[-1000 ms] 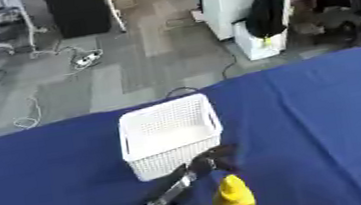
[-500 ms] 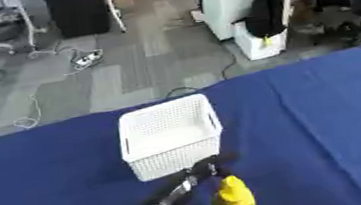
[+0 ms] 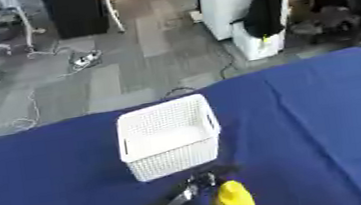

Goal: Pick up objects on the table and place them in the box.

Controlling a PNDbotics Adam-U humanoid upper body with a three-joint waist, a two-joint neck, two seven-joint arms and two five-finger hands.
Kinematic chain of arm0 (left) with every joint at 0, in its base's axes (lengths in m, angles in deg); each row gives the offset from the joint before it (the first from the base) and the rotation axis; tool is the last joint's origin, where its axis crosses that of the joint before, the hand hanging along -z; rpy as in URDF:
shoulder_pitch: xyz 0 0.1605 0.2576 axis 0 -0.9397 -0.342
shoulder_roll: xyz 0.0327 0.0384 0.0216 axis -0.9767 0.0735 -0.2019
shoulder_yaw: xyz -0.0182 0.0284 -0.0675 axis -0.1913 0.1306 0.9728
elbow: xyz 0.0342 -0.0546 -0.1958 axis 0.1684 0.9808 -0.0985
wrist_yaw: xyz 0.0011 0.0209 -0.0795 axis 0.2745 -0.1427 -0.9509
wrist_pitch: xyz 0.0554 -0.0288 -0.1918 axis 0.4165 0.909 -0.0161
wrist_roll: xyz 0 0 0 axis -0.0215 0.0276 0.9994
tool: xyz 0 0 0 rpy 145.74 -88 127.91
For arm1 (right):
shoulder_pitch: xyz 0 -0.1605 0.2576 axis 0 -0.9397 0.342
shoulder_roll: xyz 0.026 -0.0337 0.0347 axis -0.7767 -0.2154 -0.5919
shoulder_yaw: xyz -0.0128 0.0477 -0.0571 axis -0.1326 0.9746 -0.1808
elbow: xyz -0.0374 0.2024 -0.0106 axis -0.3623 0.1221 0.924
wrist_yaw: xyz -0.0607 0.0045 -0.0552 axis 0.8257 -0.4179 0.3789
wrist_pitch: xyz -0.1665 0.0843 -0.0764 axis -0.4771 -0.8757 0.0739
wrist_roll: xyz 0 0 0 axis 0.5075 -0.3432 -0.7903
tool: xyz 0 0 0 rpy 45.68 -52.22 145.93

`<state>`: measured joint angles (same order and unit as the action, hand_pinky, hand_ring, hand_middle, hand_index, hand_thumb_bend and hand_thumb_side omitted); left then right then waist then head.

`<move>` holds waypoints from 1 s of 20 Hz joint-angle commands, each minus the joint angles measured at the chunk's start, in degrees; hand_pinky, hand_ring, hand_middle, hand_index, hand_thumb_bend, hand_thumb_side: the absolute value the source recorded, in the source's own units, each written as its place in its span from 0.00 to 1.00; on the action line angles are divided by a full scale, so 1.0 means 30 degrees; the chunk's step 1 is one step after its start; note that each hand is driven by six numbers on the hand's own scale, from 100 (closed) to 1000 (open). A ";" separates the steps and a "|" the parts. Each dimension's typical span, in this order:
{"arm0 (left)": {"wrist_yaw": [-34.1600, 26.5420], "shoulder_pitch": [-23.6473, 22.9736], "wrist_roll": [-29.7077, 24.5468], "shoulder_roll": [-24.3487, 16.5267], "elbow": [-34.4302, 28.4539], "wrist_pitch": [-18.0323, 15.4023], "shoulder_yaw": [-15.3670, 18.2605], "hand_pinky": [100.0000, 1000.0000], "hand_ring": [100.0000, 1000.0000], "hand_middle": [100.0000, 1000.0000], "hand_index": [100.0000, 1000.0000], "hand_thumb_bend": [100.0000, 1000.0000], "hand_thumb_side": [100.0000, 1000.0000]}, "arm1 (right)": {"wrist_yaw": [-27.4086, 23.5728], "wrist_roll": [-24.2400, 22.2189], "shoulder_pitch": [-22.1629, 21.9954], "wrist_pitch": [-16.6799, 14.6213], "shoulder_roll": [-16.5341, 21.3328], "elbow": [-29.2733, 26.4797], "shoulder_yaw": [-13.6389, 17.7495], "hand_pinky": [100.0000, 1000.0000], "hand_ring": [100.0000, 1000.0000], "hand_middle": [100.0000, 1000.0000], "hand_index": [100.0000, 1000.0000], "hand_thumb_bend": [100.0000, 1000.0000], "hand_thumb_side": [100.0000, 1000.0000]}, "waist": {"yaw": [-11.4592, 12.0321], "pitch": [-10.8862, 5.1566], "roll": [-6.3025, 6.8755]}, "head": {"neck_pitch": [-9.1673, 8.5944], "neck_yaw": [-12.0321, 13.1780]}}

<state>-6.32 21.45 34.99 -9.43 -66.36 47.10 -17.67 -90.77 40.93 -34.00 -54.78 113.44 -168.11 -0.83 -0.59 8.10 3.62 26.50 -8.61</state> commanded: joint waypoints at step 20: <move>0.2952 0.0478 -0.0097 0.1118 0.2586 -0.0895 0.0252 0.47 0.45 0.71 0.88 0.45 0.42 | -0.0241 -0.0444 0.0371 0.0049 0.0681 -0.0222 -0.0072 0.54 0.52 0.60 0.70 0.00 0.85 | -0.0151 -0.0174 -0.0110 | -0.0373 0.0029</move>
<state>1.57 21.82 34.44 -6.54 -58.38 44.54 -17.50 -91.29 39.74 -33.79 -54.60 113.47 -168.11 -1.20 -0.97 8.10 3.65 26.07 -8.56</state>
